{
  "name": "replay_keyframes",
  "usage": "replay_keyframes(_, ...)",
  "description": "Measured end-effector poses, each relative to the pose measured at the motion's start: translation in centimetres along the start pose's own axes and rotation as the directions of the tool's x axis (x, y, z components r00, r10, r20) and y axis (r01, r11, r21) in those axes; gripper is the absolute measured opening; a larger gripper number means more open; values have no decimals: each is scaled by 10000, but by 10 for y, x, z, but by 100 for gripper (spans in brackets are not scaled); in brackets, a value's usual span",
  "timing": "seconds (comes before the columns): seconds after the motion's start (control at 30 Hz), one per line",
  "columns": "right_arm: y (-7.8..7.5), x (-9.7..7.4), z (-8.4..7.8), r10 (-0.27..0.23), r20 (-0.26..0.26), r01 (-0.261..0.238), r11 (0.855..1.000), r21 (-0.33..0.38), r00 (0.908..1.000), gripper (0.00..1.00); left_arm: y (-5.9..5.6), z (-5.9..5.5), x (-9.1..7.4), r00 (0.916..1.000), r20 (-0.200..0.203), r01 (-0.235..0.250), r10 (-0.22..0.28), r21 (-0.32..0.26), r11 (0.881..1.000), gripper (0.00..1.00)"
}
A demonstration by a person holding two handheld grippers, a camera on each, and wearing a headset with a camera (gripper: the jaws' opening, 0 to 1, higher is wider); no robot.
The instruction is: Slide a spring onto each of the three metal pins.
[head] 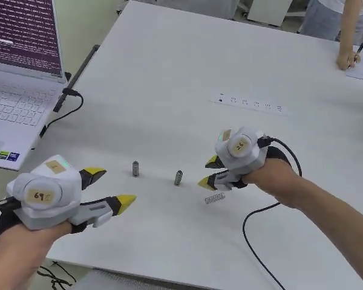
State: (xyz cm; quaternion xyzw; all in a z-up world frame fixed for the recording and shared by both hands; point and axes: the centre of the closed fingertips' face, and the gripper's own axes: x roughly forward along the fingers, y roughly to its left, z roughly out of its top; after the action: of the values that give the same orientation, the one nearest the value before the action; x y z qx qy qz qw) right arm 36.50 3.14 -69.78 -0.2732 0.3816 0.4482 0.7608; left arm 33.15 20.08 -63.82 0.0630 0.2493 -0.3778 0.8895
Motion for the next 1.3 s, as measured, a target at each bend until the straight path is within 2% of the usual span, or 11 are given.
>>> replay_keyframes(0.37, 6, -26, -9, -684, 653, 638, 9955, 703, 9955, 30, -11, 8, 12, 9995, -62, 316, -315, 207, 9993, 46)
replay_keyframes(0.6, 4, -43, -16, -1233, 1173, 1054, 9834, 1478, 9854, 33, -11, 8, 13, 9993, -148, 358, -354, 271, 9990, 46)
replay_keyframes(0.73, 2, -56, -26, -1554, 1350, 1284, 9733, 1901, 9786, 36, -12, 6, 14, 9990, -243, 371, -364, 290, 9989, 46)
replay_keyframes(0.97, 1, -77, -36, -2133, 1983, 1501, 9446, 2919, 9567, 41, -20, 6, 21, 9980, -380, 527, -514, 355, 9980, 46)
replay_keyframes(1.1, 0, -84, -44, -2356, 2122, 1572, 9306, 3306, 9484, 44, -24, 8, 28, 9972, -426, 631, -614, 389, 9972, 46)
replay_keyframes(1.3, 0, -97, -47, -2821, 2610, 1567, 8964, 4145, 9232, 48, -29, 9, 35, 9963, -473, 740, -720, 424, 9964, 46)
